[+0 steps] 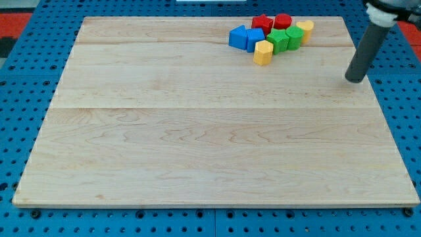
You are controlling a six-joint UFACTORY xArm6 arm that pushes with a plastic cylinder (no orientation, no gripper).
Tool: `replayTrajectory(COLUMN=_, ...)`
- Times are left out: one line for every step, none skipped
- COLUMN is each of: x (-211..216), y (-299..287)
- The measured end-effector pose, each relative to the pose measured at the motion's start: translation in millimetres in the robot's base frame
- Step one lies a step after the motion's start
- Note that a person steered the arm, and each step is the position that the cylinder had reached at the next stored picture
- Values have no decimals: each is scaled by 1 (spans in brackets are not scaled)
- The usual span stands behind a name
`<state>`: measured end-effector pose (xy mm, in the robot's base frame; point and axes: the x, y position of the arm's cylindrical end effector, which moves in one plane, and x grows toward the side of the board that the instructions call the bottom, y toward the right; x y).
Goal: Separate the green star from the green circle
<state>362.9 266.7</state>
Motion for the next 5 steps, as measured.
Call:
replayTrajectory(x=-38, y=-7)
replayTrajectory(x=-64, y=-1)
replayTrajectory(x=-105, y=-7)
replayTrajectory(x=-145, y=-7)
replayTrajectory(x=-164, y=-41)
